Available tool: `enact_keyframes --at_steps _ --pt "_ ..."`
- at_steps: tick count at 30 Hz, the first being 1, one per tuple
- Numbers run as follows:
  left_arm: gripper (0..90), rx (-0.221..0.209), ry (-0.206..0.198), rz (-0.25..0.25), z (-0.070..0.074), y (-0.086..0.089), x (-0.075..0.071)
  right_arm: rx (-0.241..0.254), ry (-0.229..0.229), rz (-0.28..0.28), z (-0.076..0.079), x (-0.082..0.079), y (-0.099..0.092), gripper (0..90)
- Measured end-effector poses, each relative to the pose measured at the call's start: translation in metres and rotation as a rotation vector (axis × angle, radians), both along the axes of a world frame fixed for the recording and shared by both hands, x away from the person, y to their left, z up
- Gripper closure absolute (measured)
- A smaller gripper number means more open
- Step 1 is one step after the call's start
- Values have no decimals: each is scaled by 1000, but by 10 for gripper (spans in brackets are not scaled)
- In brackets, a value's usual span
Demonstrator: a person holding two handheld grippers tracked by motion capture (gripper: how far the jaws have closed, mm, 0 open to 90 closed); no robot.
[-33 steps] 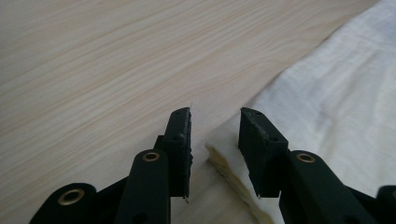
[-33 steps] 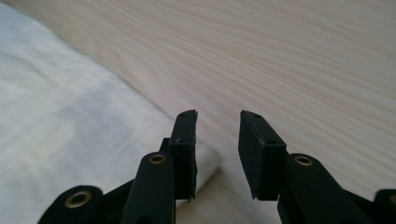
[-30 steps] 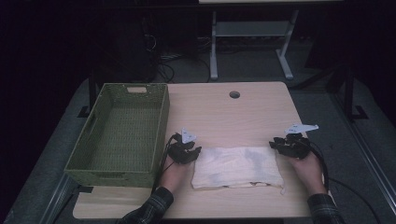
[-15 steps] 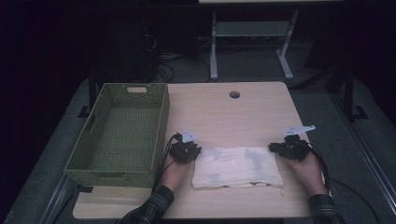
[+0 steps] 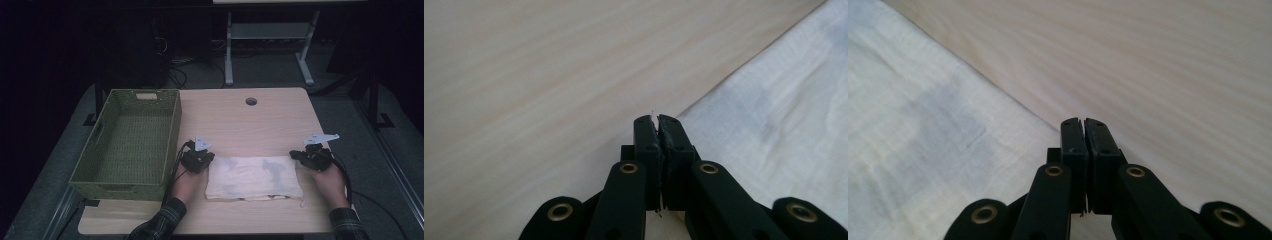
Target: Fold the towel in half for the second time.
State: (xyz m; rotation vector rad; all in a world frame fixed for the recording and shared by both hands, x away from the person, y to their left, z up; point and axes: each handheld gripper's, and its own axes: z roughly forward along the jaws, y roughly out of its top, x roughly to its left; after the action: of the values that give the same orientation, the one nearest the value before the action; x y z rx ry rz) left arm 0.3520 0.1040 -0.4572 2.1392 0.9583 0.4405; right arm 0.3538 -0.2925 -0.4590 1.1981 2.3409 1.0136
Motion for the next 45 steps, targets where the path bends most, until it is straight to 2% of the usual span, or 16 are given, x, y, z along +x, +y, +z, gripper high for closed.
enact_keyframes --at_steps 1,6,10,15,19,21,24,28,34,36,41,45 --pt "879 -25 -38 14 10 1 1 10 -18 -3 4 0 -2 878" --pt "878 -53 -113 38 28 3 6 48 -81 -23 25 8 -7 877" --pt "877 -50 -148 43 35 5 5 58 -115 -20 34 10 -5 878" --pt "877 -43 -139 27 33 5 -4 45 -118 -2 32 1 -3 878" --pt "877 -54 -108 -8 33 7 -17 47 -107 13 28 -17 -6 878" --pt "877 -51 -94 -14 32 7 -21 45 -107 17 28 -20 -7 879" --pt "877 -44 -67 -17 32 5 -31 44 -97 30 24 -34 -9 878" --pt "877 -34 -51 -18 31 4 -42 42 -86 44 20 -45 -11 878" --pt "877 -16 -31 -28 26 4 -55 44 -77 54 15 -54 -13 877" --pt "876 -2 -25 -30 24 4 -58 39 -66 60 14 -56 -12 876" --pt "874 -2 6 -40 18 6 -63 31 -42 73 9 -62 -9 874" --pt "871 15 23 -58 17 8 -68 26 -39 83 9 -66 -8 871"
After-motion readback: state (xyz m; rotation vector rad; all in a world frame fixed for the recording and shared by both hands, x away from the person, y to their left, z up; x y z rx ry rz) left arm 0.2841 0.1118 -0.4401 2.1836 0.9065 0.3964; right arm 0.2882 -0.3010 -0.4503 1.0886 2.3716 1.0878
